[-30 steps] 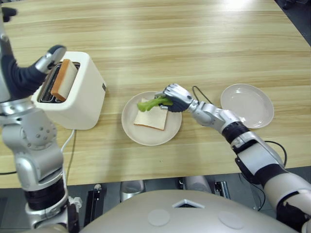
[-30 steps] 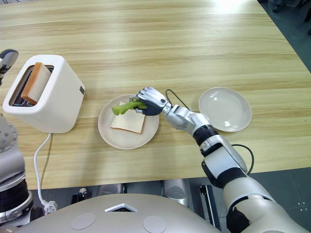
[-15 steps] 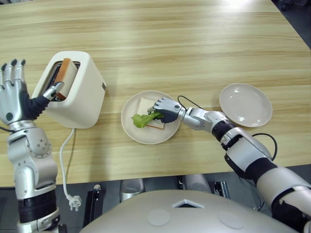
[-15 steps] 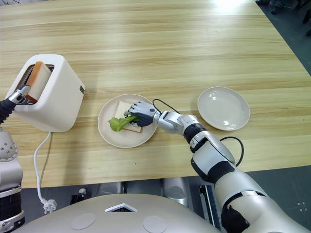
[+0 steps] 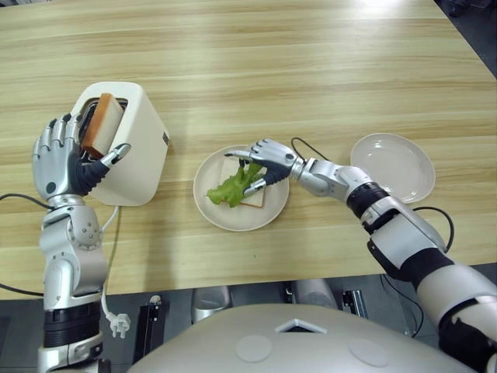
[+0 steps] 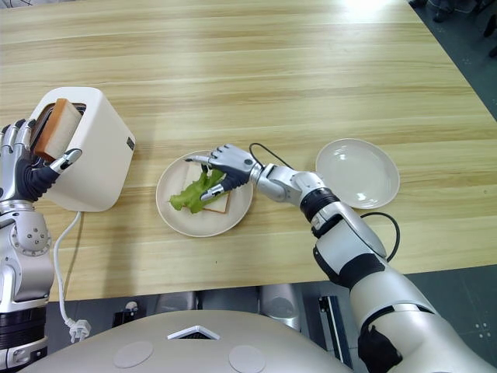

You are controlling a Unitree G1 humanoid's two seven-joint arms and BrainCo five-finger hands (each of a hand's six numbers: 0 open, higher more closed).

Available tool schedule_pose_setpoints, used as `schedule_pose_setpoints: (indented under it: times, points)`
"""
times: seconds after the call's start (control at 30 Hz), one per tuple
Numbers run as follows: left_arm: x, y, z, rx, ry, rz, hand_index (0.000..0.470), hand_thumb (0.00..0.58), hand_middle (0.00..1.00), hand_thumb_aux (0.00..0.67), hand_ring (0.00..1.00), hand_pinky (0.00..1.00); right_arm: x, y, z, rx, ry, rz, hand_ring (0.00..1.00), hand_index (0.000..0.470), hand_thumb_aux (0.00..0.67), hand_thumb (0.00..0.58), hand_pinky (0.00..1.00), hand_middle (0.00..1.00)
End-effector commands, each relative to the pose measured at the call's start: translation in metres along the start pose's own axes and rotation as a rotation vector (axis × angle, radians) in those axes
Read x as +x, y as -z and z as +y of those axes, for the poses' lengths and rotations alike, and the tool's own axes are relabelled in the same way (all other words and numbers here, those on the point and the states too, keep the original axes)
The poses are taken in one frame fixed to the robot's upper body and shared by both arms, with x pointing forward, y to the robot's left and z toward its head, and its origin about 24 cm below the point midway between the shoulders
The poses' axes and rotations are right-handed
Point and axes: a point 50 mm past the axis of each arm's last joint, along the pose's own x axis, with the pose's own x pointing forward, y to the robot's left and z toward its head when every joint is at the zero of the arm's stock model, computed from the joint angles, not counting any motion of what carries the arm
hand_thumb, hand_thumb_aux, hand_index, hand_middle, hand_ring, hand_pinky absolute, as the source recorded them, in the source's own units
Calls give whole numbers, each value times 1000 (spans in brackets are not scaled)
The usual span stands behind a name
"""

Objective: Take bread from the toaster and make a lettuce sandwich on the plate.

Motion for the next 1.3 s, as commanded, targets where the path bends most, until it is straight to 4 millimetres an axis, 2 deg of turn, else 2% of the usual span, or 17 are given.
schedule_pose_setpoints:
  times: [0.03,0.5,0.53,0.57,0.6,0.63,0.67,1.0,1.13,1.3]
  points:
    - [-1,-6,-15,-24,60,-8,0,0,0,0,0,0,2,2,-8,-4,18,2,420,0,0,0,420,420]
    - [-1,-10,-24,-21,98,-16,0,0,0,0,0,0,3,3,-15,14,63,13,384,0,0,0,384,384]
    - [0,-10,-23,-17,92,-16,54,128,0,79,0,0,2,3,-15,18,67,16,353,0,0,0,353,353]
    - [1,-11,-23,-14,86,-16,254,464,0,370,0,0,0,4,-14,21,71,21,337,0,0,0,337,337]
    - [3,-10,-21,-9,74,-15,332,535,0,483,0,0,-1,5,-14,25,75,27,329,0,0,0,329,329]
    - [5,-10,-19,-2,58,-14,332,535,0,483,0,0,-3,6,-14,29,78,34,329,0,0,0,329,329]
    - [7,-10,-17,7,43,-13,460,580,0,670,0,0,-4,7,-13,33,83,39,310,0,0,0,310,310]
    - [22,-26,-9,14,-50,-69,460,580,0,670,0,0,-27,15,-4,82,106,112,173,0,0,0,173,173]
    - [29,-30,-4,15,-83,-87,460,580,0,670,0,0,-38,18,7,106,94,158,149,0,0,0,149,149]
    - [34,-28,-1,31,-93,-91,460,580,0,670,0,0,-47,22,7,121,123,197,118,0,0,0,118,118]
